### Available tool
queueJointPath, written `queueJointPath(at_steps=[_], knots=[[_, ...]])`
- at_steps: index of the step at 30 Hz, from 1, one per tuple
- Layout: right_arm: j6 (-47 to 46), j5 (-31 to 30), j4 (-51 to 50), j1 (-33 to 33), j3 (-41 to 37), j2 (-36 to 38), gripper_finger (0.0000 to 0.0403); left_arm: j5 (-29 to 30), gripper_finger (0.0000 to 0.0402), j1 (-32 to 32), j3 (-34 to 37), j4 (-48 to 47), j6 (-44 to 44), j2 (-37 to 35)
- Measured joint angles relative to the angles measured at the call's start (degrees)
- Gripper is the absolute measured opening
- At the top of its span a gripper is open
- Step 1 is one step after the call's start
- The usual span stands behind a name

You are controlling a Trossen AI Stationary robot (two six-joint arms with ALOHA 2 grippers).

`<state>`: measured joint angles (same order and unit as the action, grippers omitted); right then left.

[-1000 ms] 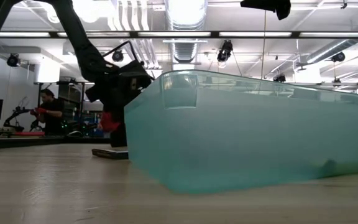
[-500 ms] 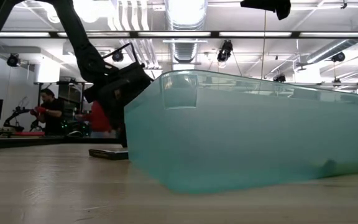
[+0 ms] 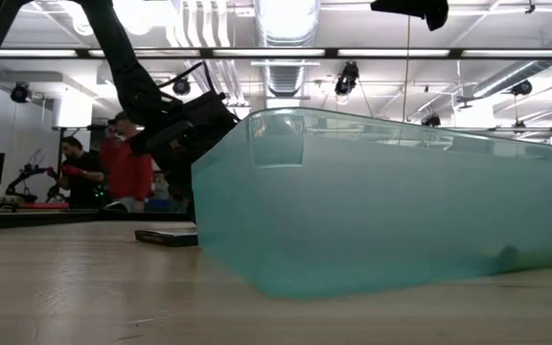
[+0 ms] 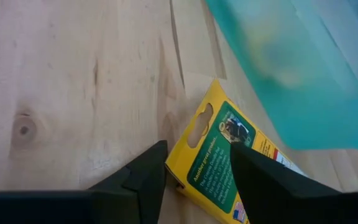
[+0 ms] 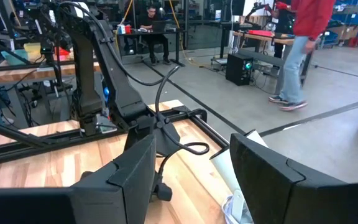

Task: Pick & Place School Supplies
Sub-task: Put the yellow crayon box into the green bin

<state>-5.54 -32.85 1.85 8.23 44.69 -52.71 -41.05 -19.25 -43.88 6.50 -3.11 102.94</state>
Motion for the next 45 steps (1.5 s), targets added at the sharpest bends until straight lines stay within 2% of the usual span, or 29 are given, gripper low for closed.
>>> queueJointPath(at_steps=[20, 28, 33, 37, 45], knots=[[0.0, 0.0, 0.0, 0.0, 0.0, 0.0, 0.0203, 2.6, 0.0009, 0.0, 0.0, 0.0, 2.3, -0.1], [0.0, 0.0, 0.0, 0.0, 0.0, 0.0, 0.0203, 3.1, 0.0005, -0.1, -0.3, -0.1, 3.8, -0.3], [0.0, 0.0, 0.0, 0.0, 0.0, 0.0, 0.0203, 4.3, 0.0005, -1.4, -0.8, -0.5, 4.1, -3.2], [0.0, 0.0, 0.0, 0.0, 0.0, 0.0, 0.0203, 6.4, 0.0004, -2.6, -1.2, -2.6, 4.6, -7.6], [0.0, 0.0, 0.0, 0.0, 0.0, 0.0, 0.0203, 14.5, 0.0004, -2.6, -1.4, -6.2, 4.6, -20.3]])
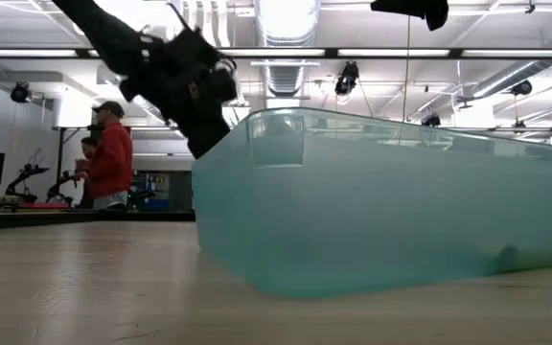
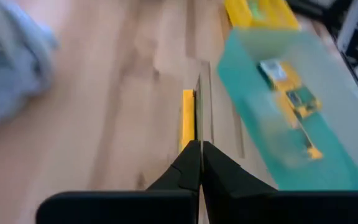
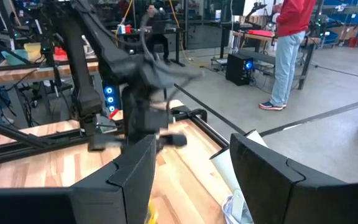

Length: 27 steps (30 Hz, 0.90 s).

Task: Pick & Place School Supplies
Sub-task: Put the yellow crayon box into the green bin

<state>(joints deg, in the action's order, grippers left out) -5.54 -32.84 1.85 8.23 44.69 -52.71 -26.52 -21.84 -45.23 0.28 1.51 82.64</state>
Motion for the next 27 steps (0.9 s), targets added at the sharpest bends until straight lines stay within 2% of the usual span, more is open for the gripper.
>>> queueJointPath(at_steps=[7, 12, 21, 27], knots=[[0.0, 0.0, 0.0, 0.0, 0.0, 0.0, 0.0203, 6.7, 0.0003, 0.8, -1.4, -0.4, 5.0, -10.4], [0.0, 0.0, 0.0, 0.0, 0.0, 0.0, 0.0203, 10.2, 0.0003, 2.4, -3.4, -0.4, 7.7, -14.1], [0.0, 0.0, 0.0, 0.0, 0.0, 0.0, 0.0203, 11.5, 0.0006, 6.5, -7.1, -0.3, 9.5, -13.5], [0.0, 0.0, 0.0, 0.0, 0.0, 0.0, 0.0203, 13.5, 0.0004, 9.2, -7.3, 4.4, 13.1, -11.2]])
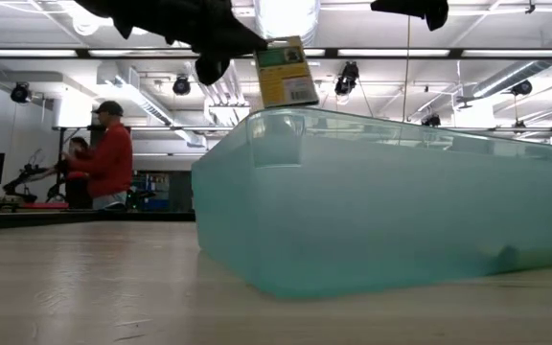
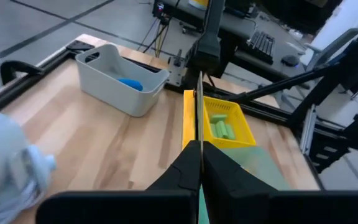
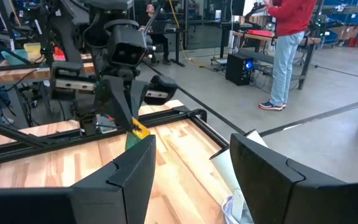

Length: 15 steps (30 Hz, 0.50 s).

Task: Pick & Place School Supplies
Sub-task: Put the yellow crayon box into the green bin

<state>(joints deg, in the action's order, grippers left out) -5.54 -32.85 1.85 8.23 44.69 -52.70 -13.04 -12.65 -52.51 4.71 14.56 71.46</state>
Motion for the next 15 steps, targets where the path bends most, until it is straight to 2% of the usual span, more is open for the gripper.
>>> queueJointPath(at_steps=[7, 15], knots=[[0.0, 0.0, 0.0, 0.0, 0.0, 0.0, 0.0203, 2.7, 0.0005, 3.9, -0.6, 5.3, 2.1, 5.5], [0.0, 0.0, 0.0, 0.0, 0.0, 0.0, 0.0203, 2.7, 0.0008, 7.0, -4.5, 6.3, 5.2, 14.2]])
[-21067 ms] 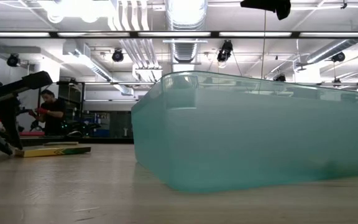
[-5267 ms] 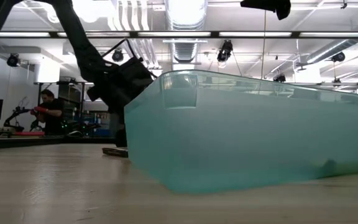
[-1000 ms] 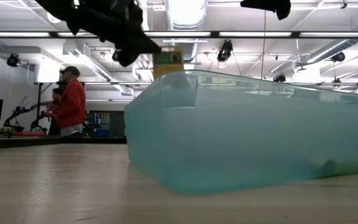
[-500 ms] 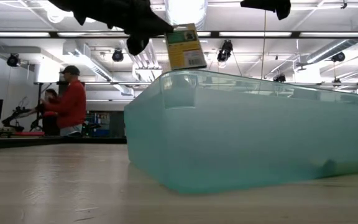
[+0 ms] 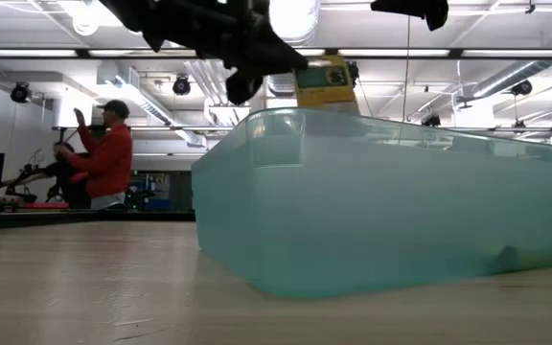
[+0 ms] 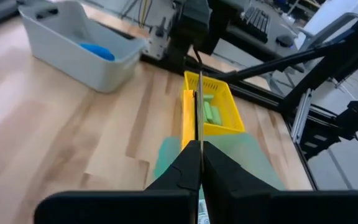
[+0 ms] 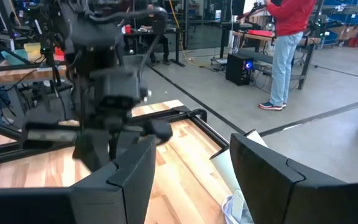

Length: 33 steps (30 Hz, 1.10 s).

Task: Pick & Place School Supplies
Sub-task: Put the yellow crayon box into the green bin

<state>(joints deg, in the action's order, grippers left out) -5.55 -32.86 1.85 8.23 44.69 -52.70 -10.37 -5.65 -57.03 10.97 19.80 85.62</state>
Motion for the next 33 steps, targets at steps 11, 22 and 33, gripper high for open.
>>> queueJointPath(at_steps=[11, 22, 33], knots=[[0.0, 0.0, 0.0, 0.0, 0.0, 0.0, 0.0203, -0.2, 0.0009, 2.5, -7.4, -0.4, 3.2, 9.9], [0.0, 0.0, 0.0, 0.0, 0.0, 0.0, 0.0203, -0.2, 0.0009, 3.9, -10.5, -0.4, 4.6, 13.9], [0.0, 0.0, 0.0, 0.0, 0.0, 0.0, 0.0203, -0.1, 0.0009, 5.0, -10.3, -0.3, 8.9, 16.9]])
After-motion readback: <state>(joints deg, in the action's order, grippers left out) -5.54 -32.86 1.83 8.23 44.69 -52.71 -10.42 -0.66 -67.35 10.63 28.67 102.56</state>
